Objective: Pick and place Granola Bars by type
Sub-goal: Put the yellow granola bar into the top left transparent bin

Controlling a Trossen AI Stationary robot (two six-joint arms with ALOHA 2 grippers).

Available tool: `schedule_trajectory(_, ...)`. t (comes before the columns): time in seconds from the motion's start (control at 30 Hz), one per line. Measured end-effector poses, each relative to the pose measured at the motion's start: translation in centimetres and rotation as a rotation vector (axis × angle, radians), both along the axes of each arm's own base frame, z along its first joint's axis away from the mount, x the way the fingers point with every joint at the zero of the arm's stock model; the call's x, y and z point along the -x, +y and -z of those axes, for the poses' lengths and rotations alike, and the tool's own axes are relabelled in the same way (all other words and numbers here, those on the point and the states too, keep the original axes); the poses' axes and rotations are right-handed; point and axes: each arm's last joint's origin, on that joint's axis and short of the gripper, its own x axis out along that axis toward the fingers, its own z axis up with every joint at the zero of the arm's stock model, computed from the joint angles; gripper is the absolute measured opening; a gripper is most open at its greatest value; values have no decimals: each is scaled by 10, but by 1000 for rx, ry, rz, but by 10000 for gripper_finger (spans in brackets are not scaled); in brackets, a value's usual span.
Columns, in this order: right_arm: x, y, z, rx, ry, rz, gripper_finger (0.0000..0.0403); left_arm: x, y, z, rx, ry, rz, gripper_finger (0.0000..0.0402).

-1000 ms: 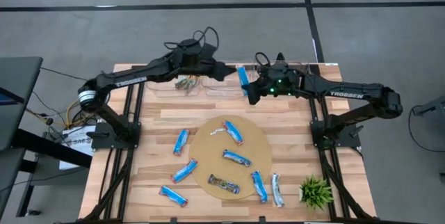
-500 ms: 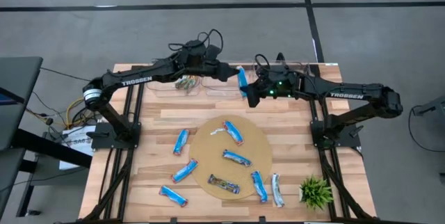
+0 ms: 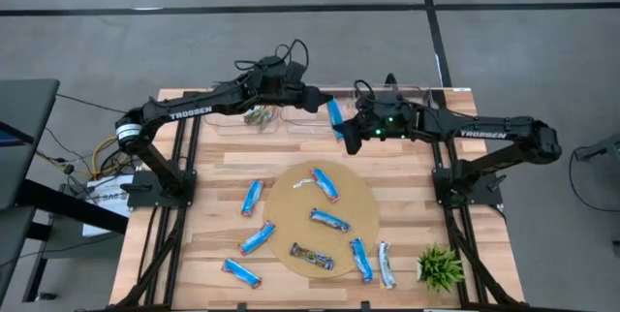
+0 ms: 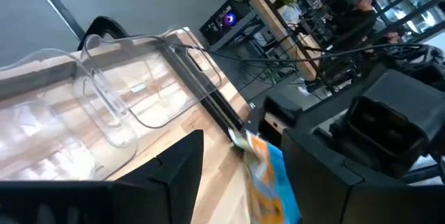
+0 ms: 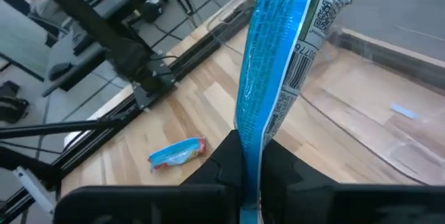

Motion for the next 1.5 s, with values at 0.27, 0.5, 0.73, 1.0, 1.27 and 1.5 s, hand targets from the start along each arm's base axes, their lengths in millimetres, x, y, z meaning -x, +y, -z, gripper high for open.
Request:
schedule_trajectory(0.27, -2, -3, -1, 11, -23, 8, 12, -3, -7, -2, 9, -22, 53, 183)
schedule_trajectory(0.5, -3, -4, -1, 13, -30, 8, 12, -4, -10, -1, -1, -9, 45, 107)
schedule_trajectory(0.73, -3, -2, -2, 16, -34, 5, 12, -5, -10, -3, -37, -21, 50, 17)
schedule_trajectory(1.0, -2, -4, -1, 30, -18, 6, 43, -4, -10, -1, -54, -4, 53, 22)
schedule_trajectory(1.27, 6, -15, 10, 10, 104, 44, 132, 3, -8, 15, -123, 201, 7, 6)
schedule_trajectory(1.5, 13, -17, 19, -18, 219, 55, 186, 29, 6, 35, -191, 558, -123, 9)
